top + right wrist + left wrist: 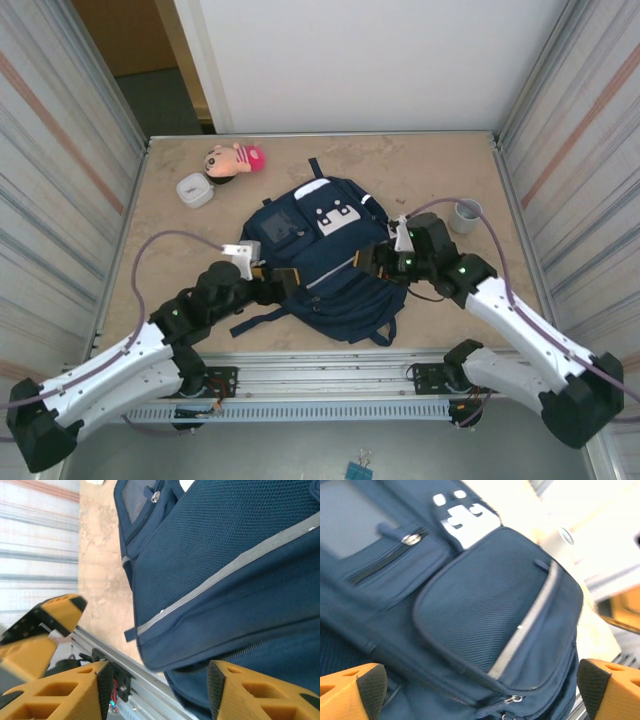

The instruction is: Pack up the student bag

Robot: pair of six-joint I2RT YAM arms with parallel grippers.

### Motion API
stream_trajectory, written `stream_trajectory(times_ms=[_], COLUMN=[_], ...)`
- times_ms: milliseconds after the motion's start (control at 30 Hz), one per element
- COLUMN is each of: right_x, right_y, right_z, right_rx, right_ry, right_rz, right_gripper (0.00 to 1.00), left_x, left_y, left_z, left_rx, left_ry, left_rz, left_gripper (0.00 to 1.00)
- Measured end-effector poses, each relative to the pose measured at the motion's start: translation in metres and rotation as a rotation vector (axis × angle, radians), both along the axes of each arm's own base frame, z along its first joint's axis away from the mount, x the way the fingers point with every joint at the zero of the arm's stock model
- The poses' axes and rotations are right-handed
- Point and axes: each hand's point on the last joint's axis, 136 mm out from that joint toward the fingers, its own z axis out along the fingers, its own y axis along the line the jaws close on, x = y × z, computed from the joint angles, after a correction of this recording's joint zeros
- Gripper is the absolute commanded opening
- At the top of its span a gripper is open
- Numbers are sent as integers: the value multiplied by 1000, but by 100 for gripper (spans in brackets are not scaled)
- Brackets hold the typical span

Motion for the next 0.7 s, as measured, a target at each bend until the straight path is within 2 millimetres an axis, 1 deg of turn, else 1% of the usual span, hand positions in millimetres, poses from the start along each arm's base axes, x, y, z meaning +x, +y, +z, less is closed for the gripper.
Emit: stream_trajectory(times_ms=[67,167,233,300,400,433,467,533,567,700], right_x=[-12,-30,-39,-43,-38,-35,-32,-26,-23,-6], right_y=[0,12,20,27,31,31,32,35,37,39], right_z=[5,3,-3,-9,-20,-26,-31,-37,-40,-52], right_rx=[-9,-34,-60,-88,-87,-88,-85,-82,-80,-81], right_ry=[-28,-41,-39,-47,-65,-63,-55,-44,-35,2], right_rz=[27,98,135,152,127,112,98,79,70,25], right_gripper=[51,50,50,50,50,50,49,46,44,41], left_x=[0,-2,-4,-3,0,2,3,4,5,6], left_y=[9,13,11,6,-4,-8,-12,-18,-21,-33], left_z=[-17,-38,-46,-47,-47,-48,-48,-49,-50,-57], left_rx=[-52,-118,-159,-212,-290,-309,-328,-360,-375,-417], left_ry=[97,220,290,342,406,424,438,458,470,520], left_rz=[75,149,177,199,221,225,227,230,231,232], left_gripper=[97,93,91,85,83,80,78,68,67,66])
